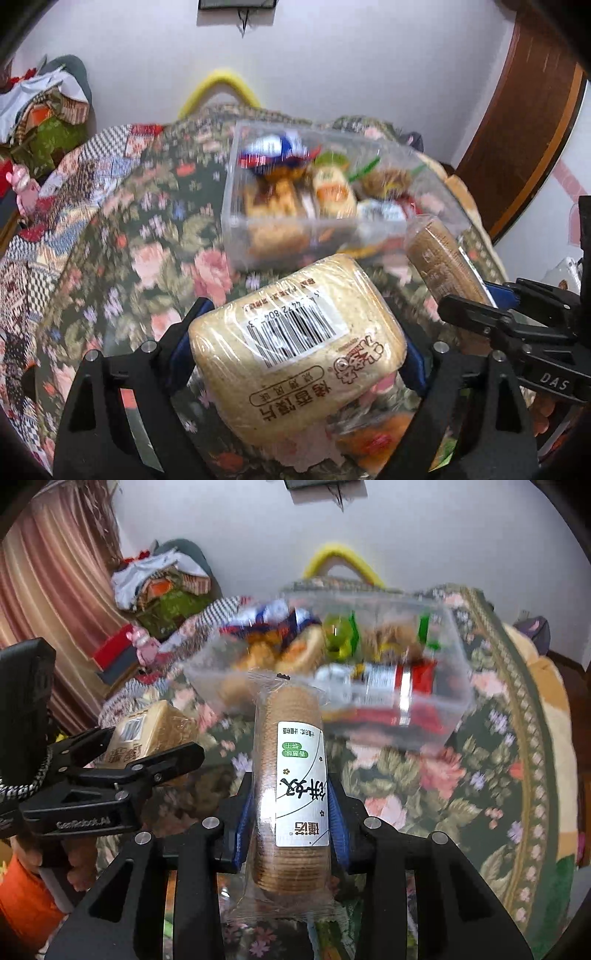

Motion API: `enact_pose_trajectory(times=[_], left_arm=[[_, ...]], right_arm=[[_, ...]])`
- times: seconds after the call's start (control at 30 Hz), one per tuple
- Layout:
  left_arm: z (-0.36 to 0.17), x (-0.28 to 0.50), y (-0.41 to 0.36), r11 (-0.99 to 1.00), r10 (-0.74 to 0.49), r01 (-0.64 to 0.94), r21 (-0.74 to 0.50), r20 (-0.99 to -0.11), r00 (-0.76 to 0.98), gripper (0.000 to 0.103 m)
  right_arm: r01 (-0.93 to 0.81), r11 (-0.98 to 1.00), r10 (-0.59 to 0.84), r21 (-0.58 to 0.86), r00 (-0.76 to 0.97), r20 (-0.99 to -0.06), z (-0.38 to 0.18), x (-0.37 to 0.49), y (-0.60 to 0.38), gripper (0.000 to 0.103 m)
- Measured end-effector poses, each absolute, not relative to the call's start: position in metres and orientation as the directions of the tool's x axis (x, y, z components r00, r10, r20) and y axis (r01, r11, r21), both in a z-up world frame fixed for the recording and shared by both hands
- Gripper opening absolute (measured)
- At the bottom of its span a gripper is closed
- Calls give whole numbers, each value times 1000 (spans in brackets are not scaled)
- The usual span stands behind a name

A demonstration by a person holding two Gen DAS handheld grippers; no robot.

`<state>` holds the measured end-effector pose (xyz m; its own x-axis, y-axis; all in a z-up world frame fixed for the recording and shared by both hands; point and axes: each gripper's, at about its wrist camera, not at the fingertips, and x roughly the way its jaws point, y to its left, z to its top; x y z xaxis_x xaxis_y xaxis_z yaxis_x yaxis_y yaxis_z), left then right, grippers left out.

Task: Organize snacks
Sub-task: 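Carry bread loaf and cracker roll into the clear box and release both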

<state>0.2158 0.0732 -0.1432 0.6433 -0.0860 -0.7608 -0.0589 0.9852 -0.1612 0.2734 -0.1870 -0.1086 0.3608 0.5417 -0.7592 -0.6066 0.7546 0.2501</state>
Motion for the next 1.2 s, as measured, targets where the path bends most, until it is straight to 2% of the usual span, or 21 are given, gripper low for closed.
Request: enact_pose_trajectory(times=[0.27, 0.5, 0.73, 1.2], left_arm=[[-110, 240, 74, 985, -94, -36, -166, -712, 696, 89], [-118, 279, 74, 986, -103, -30, -166, -730, 676, 89], [-137, 315, 80, 990, -64, -53, -131, -753, 655, 89], [-150, 328, 57, 995, 61, 11, 95, -725, 686, 91]], right_arm=[[-599, 769, 555, 224, 452, -698, -77, 293, -189, 33], [-588, 787, 538, 187, 506, -675, -70, 329, -173, 33], [-572, 797, 524, 196, 493, -694, -81, 365, -154, 33], [-606, 779, 495, 164, 433, -753, -106, 375, -134, 36]])
